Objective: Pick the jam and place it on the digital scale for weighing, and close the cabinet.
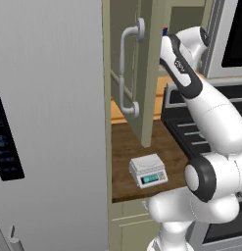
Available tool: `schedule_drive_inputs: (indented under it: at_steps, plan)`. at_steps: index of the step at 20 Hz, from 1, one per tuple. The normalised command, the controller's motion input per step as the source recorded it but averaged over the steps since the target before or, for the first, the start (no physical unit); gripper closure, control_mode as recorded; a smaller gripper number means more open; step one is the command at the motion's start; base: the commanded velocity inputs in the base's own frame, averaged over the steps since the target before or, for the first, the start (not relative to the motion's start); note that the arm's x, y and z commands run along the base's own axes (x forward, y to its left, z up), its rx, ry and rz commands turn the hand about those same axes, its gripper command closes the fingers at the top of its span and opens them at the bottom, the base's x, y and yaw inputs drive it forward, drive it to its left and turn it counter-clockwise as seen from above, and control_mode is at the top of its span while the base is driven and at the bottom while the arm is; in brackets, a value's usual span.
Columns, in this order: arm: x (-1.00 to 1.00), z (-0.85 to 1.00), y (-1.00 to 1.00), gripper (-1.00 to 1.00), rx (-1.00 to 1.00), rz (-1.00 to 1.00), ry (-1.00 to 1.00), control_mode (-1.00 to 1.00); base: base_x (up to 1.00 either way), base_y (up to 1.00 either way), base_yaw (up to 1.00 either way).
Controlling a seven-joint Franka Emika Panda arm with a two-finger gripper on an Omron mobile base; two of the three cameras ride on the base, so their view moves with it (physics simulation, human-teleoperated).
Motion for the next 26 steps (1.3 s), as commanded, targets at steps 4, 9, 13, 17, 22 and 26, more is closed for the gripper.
schedule_drive_inputs:
  at_steps: [4, 9, 13, 17, 22, 26]
  plan:
    - [0.54, 0.0, 0.0, -1.0, 0.01, 0.0, 0.01, -1.0, 0.0, 0.0, 0.0]
    - [0.48, 0.0, 0.02, -1.0, 0.0, 0.0, 0.0, -1.0, 0.0, 0.0, 0.0]
    - [0.44, 0.0, 0.15, -1.0, 0.0, 0.0, 0.0, -1.0, 0.0, 0.0, 0.0]
    - [0.25, 0.0, 0.21, -1.0, 0.0, 0.0, 0.0, -1.0, 0.0, 0.0, 0.0]
    - [0.03, -0.07, 0.32, -1.0, 0.0, 0.0, 0.01, -1.0, 0.0, 0.0, 0.0]
    - [0.0, -0.2, 0.07, -1.0, 0.0, 0.0, 0.02, -1.0, 0.0, 0.0, 0.0]
